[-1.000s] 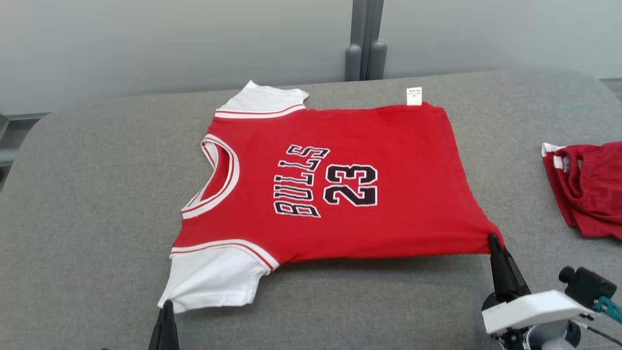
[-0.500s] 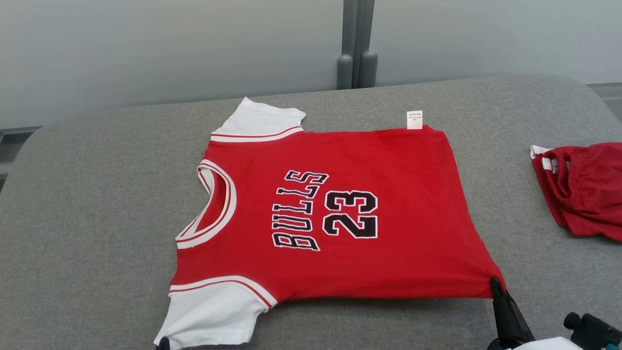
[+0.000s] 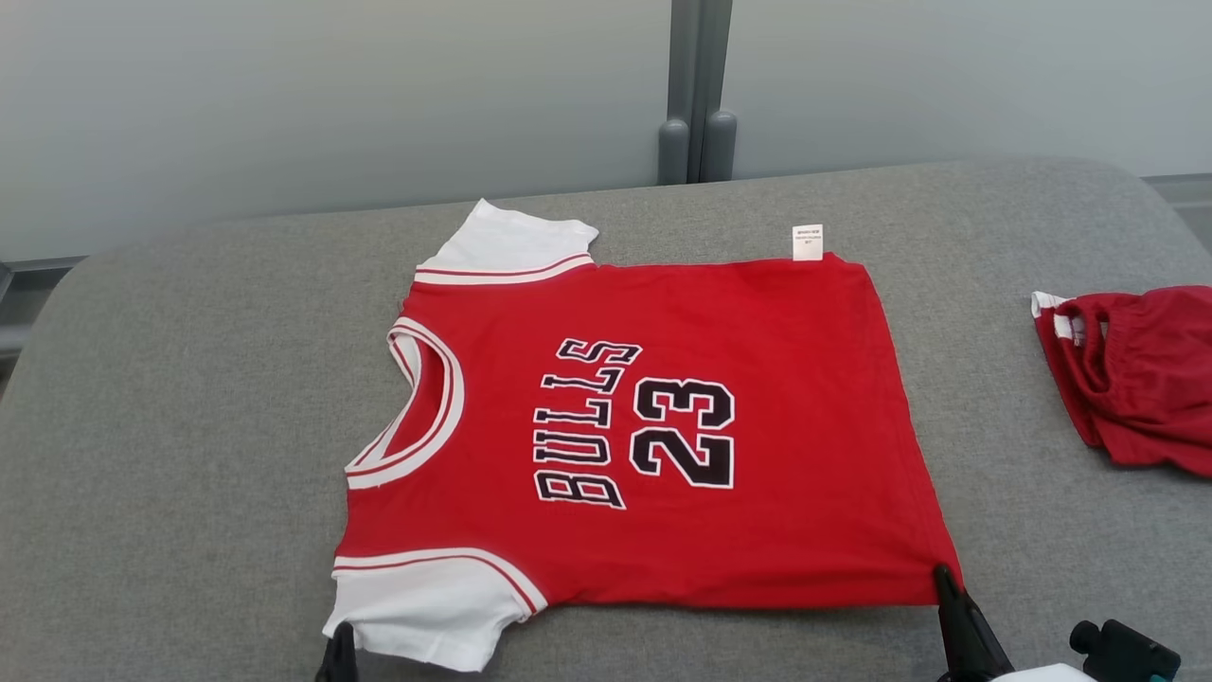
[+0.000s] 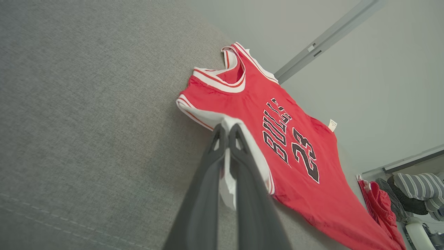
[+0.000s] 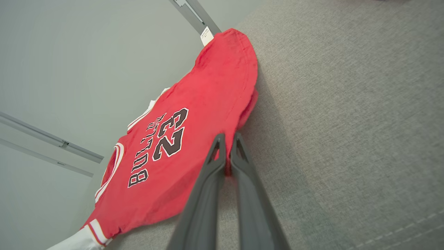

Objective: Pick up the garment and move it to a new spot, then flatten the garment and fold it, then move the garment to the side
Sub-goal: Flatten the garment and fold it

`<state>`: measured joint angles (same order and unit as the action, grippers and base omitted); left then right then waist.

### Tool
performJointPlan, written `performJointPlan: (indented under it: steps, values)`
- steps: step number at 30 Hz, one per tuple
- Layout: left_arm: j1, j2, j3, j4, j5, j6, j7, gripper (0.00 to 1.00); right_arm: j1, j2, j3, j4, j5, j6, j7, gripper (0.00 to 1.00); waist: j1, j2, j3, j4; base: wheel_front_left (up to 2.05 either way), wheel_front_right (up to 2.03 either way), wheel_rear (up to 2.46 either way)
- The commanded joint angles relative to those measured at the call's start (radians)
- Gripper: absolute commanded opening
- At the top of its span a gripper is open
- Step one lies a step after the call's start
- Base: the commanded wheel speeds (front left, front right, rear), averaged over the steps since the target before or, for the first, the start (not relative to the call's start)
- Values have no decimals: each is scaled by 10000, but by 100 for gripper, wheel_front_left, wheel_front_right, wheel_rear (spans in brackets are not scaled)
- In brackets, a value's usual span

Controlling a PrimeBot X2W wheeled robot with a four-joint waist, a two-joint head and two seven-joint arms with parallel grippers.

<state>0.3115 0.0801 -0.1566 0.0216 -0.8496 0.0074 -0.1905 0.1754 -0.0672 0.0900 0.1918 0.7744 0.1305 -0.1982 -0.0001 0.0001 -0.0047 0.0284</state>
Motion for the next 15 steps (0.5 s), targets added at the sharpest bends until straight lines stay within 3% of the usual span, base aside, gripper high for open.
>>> performJointPlan:
  steps: [1, 9, 15]
  values:
    - [-242, 41, 4, 3, -59, -80, -9, 0, -180, 36, 10, 84, 37, 4, 5, 0, 1, -1, -4, -5, 0, 0, 0]
    - [-1516, -67, -365, 131, -75, -270, 169, 0, -734, 50, -27, 646, 491, 4, 152, 0, 1, -1, -123, 31, 0, 0, 0]
    - [-3104, -166, -670, 1309, -132, -542, 138, 0, -1450, 25, -124, 1212, 832, 4, 361, 0, 1, -1, -224, -41, 0, 0, 0]
